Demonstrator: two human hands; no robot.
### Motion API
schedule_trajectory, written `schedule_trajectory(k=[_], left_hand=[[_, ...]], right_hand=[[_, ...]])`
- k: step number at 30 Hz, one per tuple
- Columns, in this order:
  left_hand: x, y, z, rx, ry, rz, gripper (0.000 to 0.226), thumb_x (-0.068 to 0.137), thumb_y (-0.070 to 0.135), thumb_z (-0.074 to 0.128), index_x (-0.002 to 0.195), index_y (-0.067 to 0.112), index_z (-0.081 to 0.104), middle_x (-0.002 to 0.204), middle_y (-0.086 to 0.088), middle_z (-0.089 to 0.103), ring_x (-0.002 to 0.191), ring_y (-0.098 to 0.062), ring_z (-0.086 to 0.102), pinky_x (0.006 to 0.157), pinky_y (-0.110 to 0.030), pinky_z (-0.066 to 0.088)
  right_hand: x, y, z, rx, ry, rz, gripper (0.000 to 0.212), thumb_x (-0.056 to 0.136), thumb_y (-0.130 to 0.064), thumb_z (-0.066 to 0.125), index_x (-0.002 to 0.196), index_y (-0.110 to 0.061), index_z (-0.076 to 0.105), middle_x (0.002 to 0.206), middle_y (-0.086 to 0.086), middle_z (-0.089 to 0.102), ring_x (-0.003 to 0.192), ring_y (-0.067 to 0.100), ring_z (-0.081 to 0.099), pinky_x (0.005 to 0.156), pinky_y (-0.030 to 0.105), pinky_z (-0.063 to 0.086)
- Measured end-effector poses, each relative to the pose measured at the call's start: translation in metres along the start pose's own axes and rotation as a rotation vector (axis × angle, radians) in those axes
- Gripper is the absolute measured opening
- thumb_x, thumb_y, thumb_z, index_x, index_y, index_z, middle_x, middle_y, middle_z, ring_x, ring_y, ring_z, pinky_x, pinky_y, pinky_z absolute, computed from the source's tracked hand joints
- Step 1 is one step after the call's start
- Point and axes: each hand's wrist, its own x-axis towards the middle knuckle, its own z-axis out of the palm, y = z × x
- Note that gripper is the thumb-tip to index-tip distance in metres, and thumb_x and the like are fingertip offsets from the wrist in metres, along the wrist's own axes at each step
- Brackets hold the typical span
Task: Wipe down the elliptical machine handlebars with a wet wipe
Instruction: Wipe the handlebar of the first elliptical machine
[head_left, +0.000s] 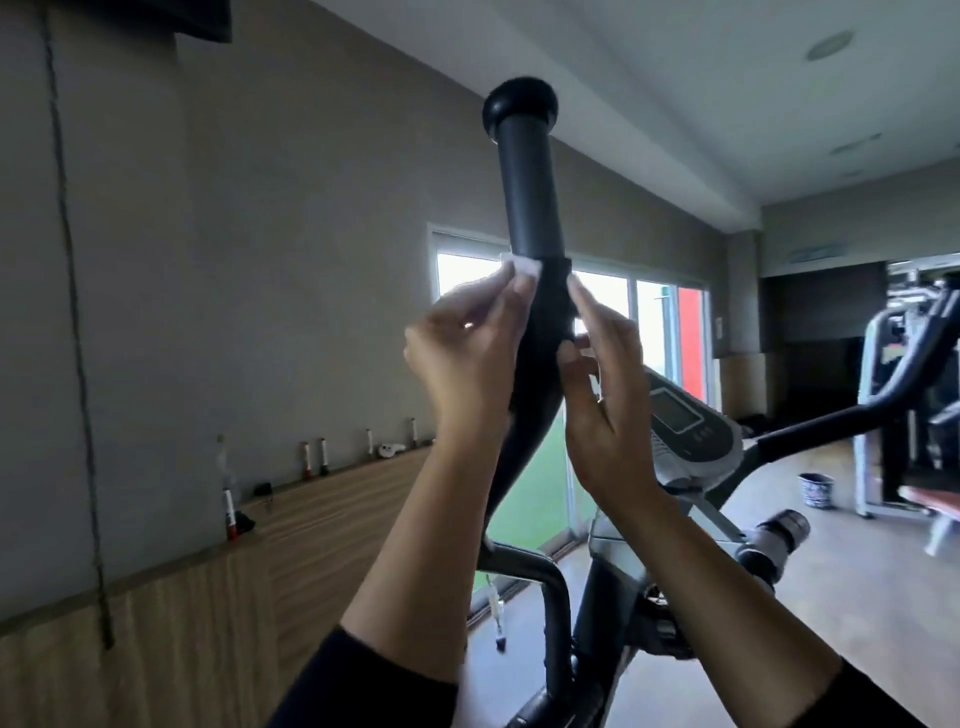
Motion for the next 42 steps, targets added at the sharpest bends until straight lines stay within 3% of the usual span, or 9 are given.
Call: schedule_trajectory(k=[8,13,17,23,27,30,33,36,42], left_hand=[[-0.008,-0.014,-0.019,-0.034,-0.186,-0.003,0.011,0.081,0.022,0.076,0.08,0.032,0.072,0.075,0.011,0.071,0.069,-0.004,0.067,0.061,-0.019,0.051],[-0.001,-0.019,-0.014,-0.13,-0.205,-0.015,0.011,0.085,0.022,0.073,0.092,0.014,0.076,0.08,0.001,0.073,0.072,-0.008,0.066,0.064,-0.022,0.051],[-0.009,-0.028,-0.029,-0.217,-0.334,-0.04,0.01,0.08,0.024,0.074,0.085,0.015,0.076,0.068,0.003,0.069,0.059,-0.009,0.061,0.058,-0.027,0.046],[0.007,-0.02,-0.009,-0.28,-0.211,-0.04,0.017,0.084,0.022,0.074,0.092,0.007,0.076,0.081,-0.004,0.074,0.077,-0.021,0.07,0.07,-0.042,0.057],[-0.001,-0.044,-0.035,-0.303,-0.438,-0.028,0.012,0.082,0.011,0.073,0.091,0.003,0.076,0.077,0.009,0.073,0.072,-0.006,0.068,0.064,-0.017,0.051],[0.008,-0.042,-0.034,-0.394,-0.483,-0.089,0.006,0.081,0.008,0.074,0.085,0.005,0.076,0.065,0.007,0.069,0.061,-0.006,0.064,0.062,-0.017,0.048],[0.017,-0.03,-0.015,-0.493,-0.354,-0.161,0.006,0.082,0.01,0.074,0.087,0.01,0.076,0.077,0.001,0.073,0.07,-0.009,0.068,0.067,-0.022,0.052],[0.008,-0.038,-0.019,-0.512,-0.381,-0.153,0.016,0.082,0.013,0.074,0.098,0.009,0.076,0.088,0.0,0.075,0.081,-0.008,0.07,0.074,-0.022,0.054],[0.007,-0.044,-0.028,-0.58,-0.438,-0.13,0.017,0.079,0.006,0.076,0.089,0.019,0.075,0.085,0.002,0.074,0.083,-0.012,0.07,0.078,-0.031,0.056]], right_hand=[[-0.006,-0.014,0.002,-0.209,0.033,-0.019,0.043,0.098,-0.011,0.044,0.141,-0.015,0.04,0.126,-0.001,0.047,0.117,-0.002,0.045,0.093,0.01,0.036],[-0.008,-0.016,0.003,-0.226,0.03,0.002,0.043,0.099,-0.015,0.044,0.141,-0.022,0.038,0.126,-0.019,0.043,0.116,0.007,0.048,0.093,0.03,0.047],[-0.01,-0.019,0.0,-0.257,-0.005,0.005,0.045,0.099,-0.016,0.044,0.142,-0.024,0.035,0.132,-0.025,0.038,0.123,-0.001,0.043,0.097,0.023,0.043],[-0.009,-0.029,0.0,-0.284,-0.014,0.042,0.042,0.099,-0.011,0.044,0.139,-0.024,0.038,0.13,-0.017,0.044,0.114,-0.011,0.046,0.089,0.006,0.038],[-0.011,-0.026,0.004,-0.344,0.024,0.038,0.043,0.1,-0.022,0.043,0.142,-0.03,0.037,0.134,-0.01,0.045,0.116,0.011,0.053,0.092,0.028,0.049],[-0.013,-0.024,0.009,-0.384,0.052,0.033,0.044,0.1,-0.025,0.041,0.144,-0.027,0.036,0.137,-0.003,0.046,0.124,0.018,0.05,0.098,0.044,0.047],[-0.014,-0.027,0.013,-0.441,0.073,0.028,0.045,0.099,-0.016,0.042,0.144,-0.017,0.039,0.137,0.002,0.047,0.127,0.009,0.046,0.1,0.027,0.045],[-0.018,-0.03,0.015,-0.499,0.064,0.023,0.045,0.099,-0.011,0.044,0.143,-0.016,0.038,0.139,-0.001,0.045,0.128,-0.006,0.04,0.097,0.006,0.034],[-0.021,-0.034,0.018,-0.523,0.056,0.046,0.046,0.099,-0.007,0.043,0.142,-0.022,0.034,0.143,-0.013,0.039,0.133,-0.009,0.034,0.103,0.006,0.027]])
